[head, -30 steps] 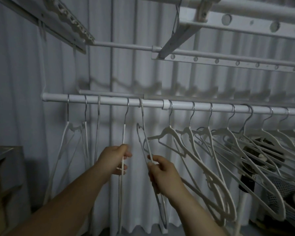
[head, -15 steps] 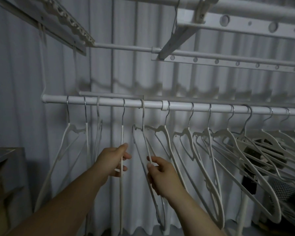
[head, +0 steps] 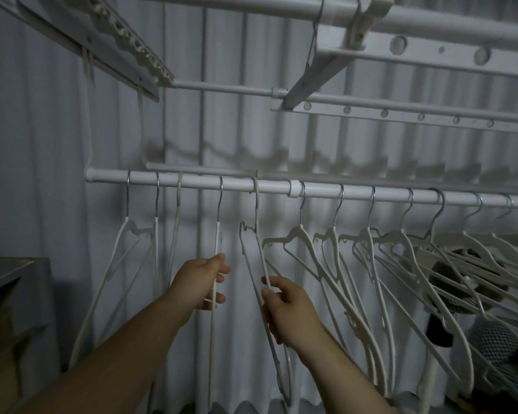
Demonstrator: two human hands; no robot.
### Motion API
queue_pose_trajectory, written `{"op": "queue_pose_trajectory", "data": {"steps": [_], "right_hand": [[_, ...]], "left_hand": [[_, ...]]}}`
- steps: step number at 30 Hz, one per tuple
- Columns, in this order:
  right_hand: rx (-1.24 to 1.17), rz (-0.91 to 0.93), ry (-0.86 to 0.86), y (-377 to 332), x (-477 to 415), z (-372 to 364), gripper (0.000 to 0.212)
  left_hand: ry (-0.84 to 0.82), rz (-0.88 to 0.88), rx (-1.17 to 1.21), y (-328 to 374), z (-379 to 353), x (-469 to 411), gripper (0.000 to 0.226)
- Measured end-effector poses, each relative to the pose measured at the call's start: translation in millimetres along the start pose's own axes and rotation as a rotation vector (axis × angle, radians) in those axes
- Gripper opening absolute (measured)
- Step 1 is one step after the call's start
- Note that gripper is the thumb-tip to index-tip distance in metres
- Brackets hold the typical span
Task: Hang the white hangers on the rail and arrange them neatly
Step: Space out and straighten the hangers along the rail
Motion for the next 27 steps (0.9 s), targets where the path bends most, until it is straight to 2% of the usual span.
{"op": "queue_pose_trajectory", "data": {"steps": [4, 6, 10, 16, 19, 23, 27], "right_hand": [[0.022, -0.02, 0.0, 3.0, -0.6, 0.7, 0.012], [0.076, -0.016, -0.006, 4.3, -0.8, 0.4, 0.024], [0.125, 0.023, 0.051, 0.4, -0.3, 6.6, 0.038], [0.33, 0.309, 0.215, -33.0, 6.6, 21.7, 0.045], [0.369, 0.495, 0.313, -56.0, 17.8, 27.6, 0.042], [0.314, 0.678, 0.352, -78.7, 36.8, 18.6, 0.035], [0.222, 0.622, 0.214, -83.4, 36.0, -14.3, 0.026]], "left_hand": [[-0.014, 0.02, -0.004, 1.0, -0.5, 3.4, 0.033], [-0.026, 0.031, 0.0, 1.2, -1.6, 4.7, 0.035], [-0.052, 0.01, -0.041, 6.9, -1.7, 13.0, 0.058], [-0.008, -0.184, -0.263, 16.7, 16.9, 31.4, 0.059], [0.078, -0.35, -0.403, 33.0, 37.5, 50.3, 0.043], [0.32, -0.537, -0.474, 54.3, 80.7, 53.9, 0.024], [0.478, -0.599, -0.439, 67.0, 120.0, 43.2, 0.02]]}}
Point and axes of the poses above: each hand's wrist, its own x-axis away from the middle knuckle, its own z-axis out of the back of the hand, y = z × x, the point moved 9 cm from there along -x, towards the middle knuckle, and after that the axes turned 10 degrees about y, right-handed, at the moved point
